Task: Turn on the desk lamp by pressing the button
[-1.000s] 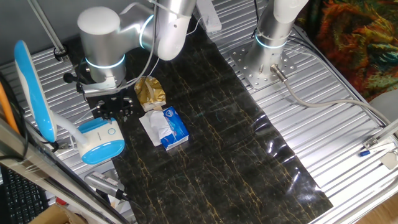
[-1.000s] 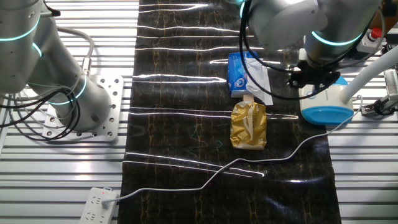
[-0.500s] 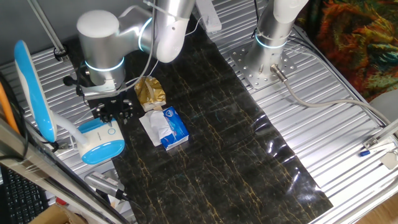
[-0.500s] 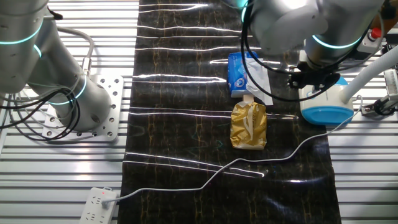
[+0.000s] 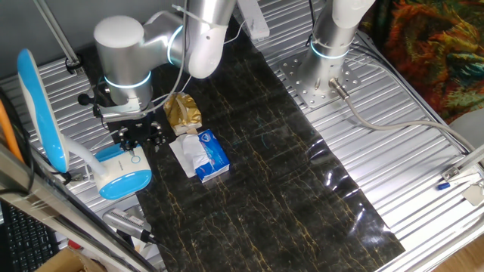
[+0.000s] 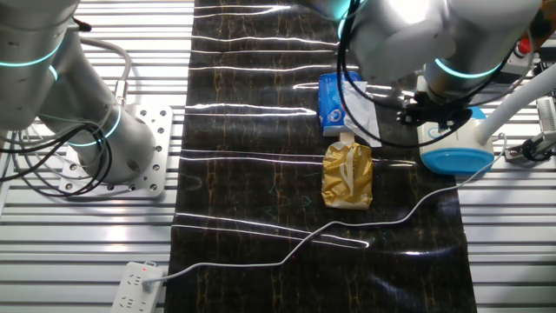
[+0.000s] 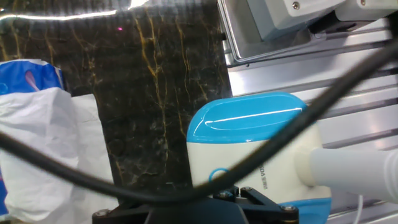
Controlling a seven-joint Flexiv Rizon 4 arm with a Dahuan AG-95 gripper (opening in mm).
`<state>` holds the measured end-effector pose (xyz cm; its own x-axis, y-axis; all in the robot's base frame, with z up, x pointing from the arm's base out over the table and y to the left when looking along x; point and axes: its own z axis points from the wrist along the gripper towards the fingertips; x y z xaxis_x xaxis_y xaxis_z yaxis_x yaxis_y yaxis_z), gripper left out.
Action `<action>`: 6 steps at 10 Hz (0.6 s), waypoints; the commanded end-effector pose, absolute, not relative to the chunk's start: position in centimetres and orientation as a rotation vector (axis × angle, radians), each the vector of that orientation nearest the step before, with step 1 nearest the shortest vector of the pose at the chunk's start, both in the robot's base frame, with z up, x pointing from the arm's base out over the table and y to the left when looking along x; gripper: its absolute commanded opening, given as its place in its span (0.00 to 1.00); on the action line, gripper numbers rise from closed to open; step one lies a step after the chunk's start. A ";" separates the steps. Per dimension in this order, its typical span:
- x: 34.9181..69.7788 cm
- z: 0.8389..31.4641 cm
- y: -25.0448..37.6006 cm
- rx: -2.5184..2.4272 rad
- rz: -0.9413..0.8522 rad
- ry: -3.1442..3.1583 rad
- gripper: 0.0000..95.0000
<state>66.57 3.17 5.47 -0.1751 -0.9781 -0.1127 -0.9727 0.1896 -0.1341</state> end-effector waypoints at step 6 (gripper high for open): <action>66.4 4.2 3.8 -1.986 -0.096 2.222 0.60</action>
